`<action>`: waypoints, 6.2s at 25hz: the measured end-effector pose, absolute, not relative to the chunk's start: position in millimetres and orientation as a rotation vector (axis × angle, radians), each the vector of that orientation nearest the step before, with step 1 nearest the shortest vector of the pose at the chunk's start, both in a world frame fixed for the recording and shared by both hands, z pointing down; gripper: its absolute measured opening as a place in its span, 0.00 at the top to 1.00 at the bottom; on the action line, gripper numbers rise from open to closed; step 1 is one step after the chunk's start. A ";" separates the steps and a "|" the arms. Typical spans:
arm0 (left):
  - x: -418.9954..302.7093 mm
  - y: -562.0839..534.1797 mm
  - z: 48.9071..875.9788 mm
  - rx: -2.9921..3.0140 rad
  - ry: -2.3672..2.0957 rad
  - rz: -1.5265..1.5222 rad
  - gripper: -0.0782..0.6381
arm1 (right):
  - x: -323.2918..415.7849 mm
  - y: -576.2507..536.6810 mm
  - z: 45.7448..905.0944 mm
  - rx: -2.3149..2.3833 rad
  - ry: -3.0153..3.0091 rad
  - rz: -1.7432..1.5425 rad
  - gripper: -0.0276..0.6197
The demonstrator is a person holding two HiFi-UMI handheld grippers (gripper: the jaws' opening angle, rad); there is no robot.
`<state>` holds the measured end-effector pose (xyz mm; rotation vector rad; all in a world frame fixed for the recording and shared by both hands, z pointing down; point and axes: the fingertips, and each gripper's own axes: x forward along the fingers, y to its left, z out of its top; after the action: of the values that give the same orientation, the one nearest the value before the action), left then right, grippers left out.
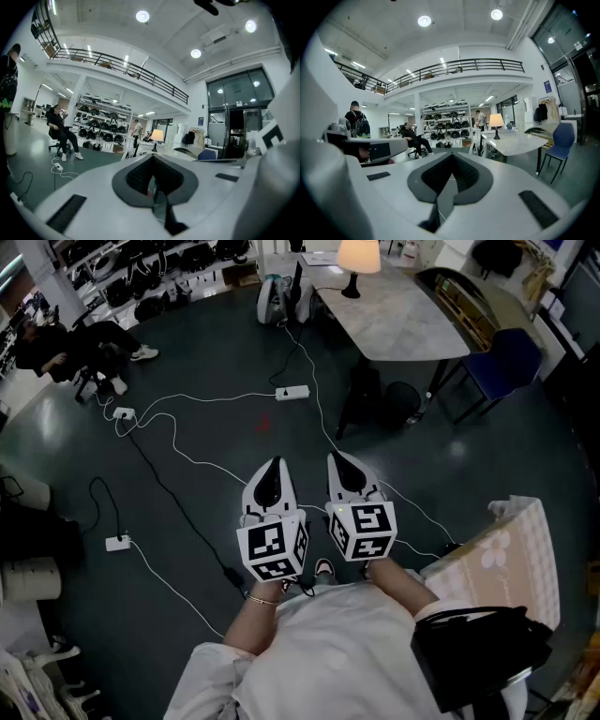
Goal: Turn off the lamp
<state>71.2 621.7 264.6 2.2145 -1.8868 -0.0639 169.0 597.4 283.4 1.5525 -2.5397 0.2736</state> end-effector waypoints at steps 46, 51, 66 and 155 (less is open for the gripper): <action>-93.6 582.2 296.3 2.065 -1.916 -0.168 0.90 | 43.1 535.4 292.9 1.557 -2.527 0.291 0.96; -94.5 531.6 304.6 2.075 -1.926 -0.102 0.90 | 50.6 481.6 307.6 1.593 -2.503 0.335 0.96; -71.9 359.7 305.2 2.102 -1.907 -0.017 0.90 | 90.0 315.3 314.0 1.677 -2.472 0.437 0.96; -97.1 -261.1 510.7 2.198 -1.567 0.347 0.90 | 68.1 -266.1 549.6 1.850 -2.043 0.804 0.96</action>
<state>-97.1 -261.1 510.7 2.1977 -1.5668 0.3474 68.1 -266.1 549.6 1.8505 -2.0426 0.8038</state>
